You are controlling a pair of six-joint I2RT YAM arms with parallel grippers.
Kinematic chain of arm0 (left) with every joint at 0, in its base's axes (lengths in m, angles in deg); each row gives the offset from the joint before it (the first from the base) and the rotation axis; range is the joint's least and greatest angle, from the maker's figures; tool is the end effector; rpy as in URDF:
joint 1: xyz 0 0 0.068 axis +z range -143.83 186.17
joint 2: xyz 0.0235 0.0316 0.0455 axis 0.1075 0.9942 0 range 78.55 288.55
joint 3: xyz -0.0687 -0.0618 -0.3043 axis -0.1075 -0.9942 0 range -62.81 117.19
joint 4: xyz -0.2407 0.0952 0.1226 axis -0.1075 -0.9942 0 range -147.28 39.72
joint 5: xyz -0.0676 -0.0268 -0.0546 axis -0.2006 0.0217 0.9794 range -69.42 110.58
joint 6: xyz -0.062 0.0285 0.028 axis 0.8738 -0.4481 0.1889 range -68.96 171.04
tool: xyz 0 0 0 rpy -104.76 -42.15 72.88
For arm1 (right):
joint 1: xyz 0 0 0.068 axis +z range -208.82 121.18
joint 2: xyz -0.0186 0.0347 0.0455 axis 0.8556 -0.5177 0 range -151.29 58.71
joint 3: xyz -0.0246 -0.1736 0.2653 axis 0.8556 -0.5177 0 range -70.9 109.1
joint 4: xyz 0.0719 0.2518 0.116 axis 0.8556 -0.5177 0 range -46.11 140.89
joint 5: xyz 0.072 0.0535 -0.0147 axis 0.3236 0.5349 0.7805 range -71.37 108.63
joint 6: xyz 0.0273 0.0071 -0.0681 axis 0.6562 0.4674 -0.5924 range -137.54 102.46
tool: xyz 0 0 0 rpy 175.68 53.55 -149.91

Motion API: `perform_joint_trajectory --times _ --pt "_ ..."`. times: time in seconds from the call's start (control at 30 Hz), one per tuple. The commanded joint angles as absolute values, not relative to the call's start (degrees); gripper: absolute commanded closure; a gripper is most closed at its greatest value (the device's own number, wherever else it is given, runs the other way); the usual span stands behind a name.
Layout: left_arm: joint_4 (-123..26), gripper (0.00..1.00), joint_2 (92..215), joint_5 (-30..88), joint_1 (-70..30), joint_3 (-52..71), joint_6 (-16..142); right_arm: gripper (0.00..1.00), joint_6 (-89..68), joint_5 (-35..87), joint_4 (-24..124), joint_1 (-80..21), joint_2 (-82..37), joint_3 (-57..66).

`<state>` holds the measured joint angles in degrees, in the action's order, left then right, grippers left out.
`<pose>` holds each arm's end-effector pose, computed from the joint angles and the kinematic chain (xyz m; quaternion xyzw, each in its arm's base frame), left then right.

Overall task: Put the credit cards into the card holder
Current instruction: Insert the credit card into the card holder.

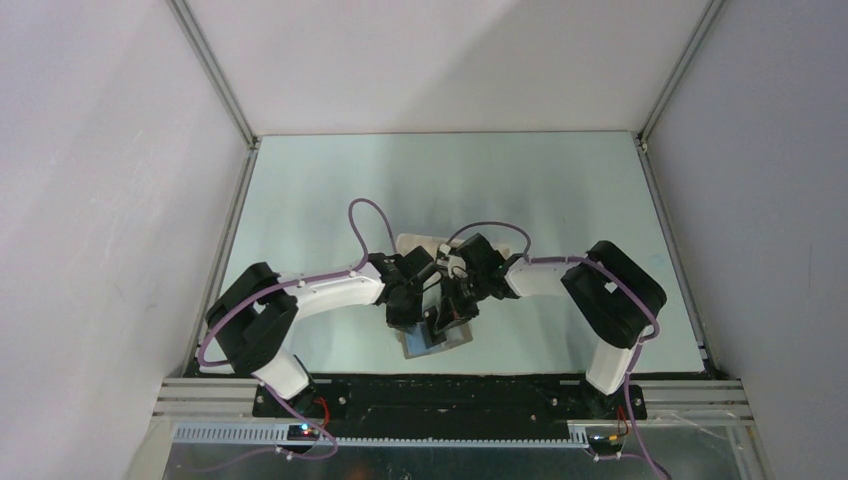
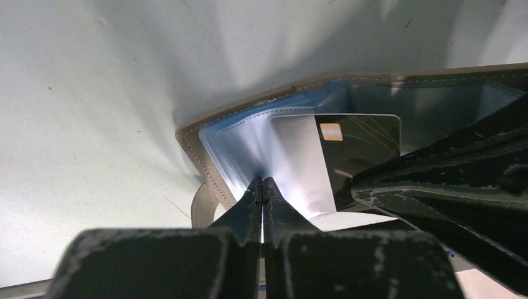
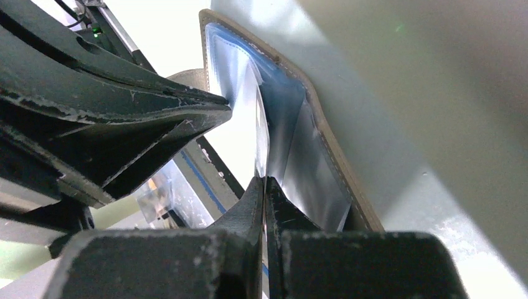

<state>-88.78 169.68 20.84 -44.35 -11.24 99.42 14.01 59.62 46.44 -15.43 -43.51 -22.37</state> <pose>0.1916 -0.2331 0.1646 0.0188 0.9944 -0.0805 0.0659 0.2327 0.2756 0.1314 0.1885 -0.8860 -0.4236 0.0008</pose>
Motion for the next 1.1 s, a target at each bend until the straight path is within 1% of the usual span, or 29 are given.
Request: perform_joint_trajectory --times 0.0,0.17,0.2,0.23,0.27,0.3,0.33,0.4,0.43,0.47,0.5,0.53,0.67,0.87,0.97,1.07 --pt "-90.6 1.0 170.4 18.9 -44.7 -12.0 97.9 1.0 15.8 51.3 44.7 -14.0 -47.1 -23.6" --pt "-90.5 0.99 166.0 18.6 -44.5 -13.2 98.8 1.0 17.4 51.0 44.9 -12.3 -48.7 -23.6" --pt "-90.5 0.96 164.9 18.4 -44.4 -13.9 99.1 0.99 17.4 50.2 44.6 -11.9 -48.8 -23.6" --pt "-90.6 0.93 162.7 18.1 -43.9 -14.3 99.8 0.95 17.4 49.8 44.0 -11.7 -48.8 -23.6" --pt "-90.5 0.88 161.5 18.0 -43.6 -15.1 100.5 0.93 17.4 49.1 43.7 -11.4 -48.5 -23.6" --pt "-90.5 0.86 159.2 17.9 -42.9 -15.5 100.8 0.83 17.2 48.8 43.2 -11.4 -48.3 -23.6" --pt "-90.5 0.82 158.2 17.9 -42.5 -16.4 101.2 0.78 17.2 48.4 43.1 -11.1 -47.9 -23.6" --pt "-90.5 0.78 156.0 18.0 -41.3 -17.5 101.3 0.57 17.1 47.5 42.3 -11.0 -47.0 -23.6" --pt "-90.5 0.77 155.0 18.4 -40.5 -17.8 101.3 0.53 17.0 47.2 41.8 -10.8 -46.7 -23.5" --pt "-90.4 0.76 154.7 18.4 -40.1 -18.4 101.3 0.46 17.0 46.4 41.4 -10.7 -46.2 -23.5" --pt "-90.3 0.75 154.2 18.4 -39.6 -18.7 101.3 0.42 16.7 45.7 40.7 -10.5 -45.9 -23.2" --pt "-89.8 0.75 154.1 18.8 -39.3 -19.2 101.2 0.37 16.4 45.4 40.2 -10.5 -45.7 -22.9" --pt "-87.3 0.75 155.2 20.1 -38.8 -19.8 101.0 0.25 15.0 43.7 38.3 -9.5 -45.4 -21.5" --pt "-84.9 0.8 158.2 22.5 -38.8 -19.5 101.6 0.16 10.7 43.1 36.2 -7.1 -46.7 -18.1" --pt "-84.1 0.82 159.1 22.4 -38.8 -19.4 102.1 0.14 9.2 45.3 37.2 -6.7 -47.0 -17.9" --pt "-83.2 0.88 159.7 22.5 -38.8 -19.6 102.6 0.14 8.9 47.8 38.8 -5.9 -46.9 -17.9"
